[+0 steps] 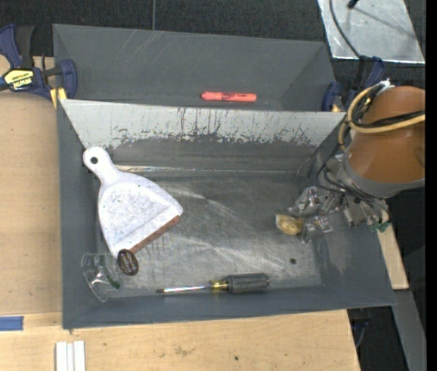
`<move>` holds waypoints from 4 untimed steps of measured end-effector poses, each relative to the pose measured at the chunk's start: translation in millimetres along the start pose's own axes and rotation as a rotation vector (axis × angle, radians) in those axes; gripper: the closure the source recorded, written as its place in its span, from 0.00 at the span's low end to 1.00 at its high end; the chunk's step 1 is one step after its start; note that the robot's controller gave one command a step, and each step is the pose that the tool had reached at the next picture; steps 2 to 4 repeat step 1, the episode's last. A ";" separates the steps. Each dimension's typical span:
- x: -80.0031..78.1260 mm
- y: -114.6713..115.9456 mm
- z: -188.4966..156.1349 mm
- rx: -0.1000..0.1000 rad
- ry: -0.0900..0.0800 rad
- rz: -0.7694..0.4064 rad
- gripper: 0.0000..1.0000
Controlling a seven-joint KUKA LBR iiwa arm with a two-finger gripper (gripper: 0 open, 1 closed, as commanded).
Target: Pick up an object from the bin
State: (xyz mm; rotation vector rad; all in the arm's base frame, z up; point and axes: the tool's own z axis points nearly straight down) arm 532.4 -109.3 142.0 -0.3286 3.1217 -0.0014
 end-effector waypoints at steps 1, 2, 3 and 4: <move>-0.4 -0.1 -16.5 0.000 -0.001 0.000 1.00; -0.4 -0.1 -16.5 0.000 -0.001 0.000 1.00; -0.4 -0.1 -16.5 0.000 -0.001 0.000 1.00; -0.4 -0.1 -16.5 0.000 -0.001 0.000 1.00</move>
Offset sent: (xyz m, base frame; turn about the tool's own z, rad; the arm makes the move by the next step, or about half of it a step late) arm -0.0001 0.0002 0.0302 0.0000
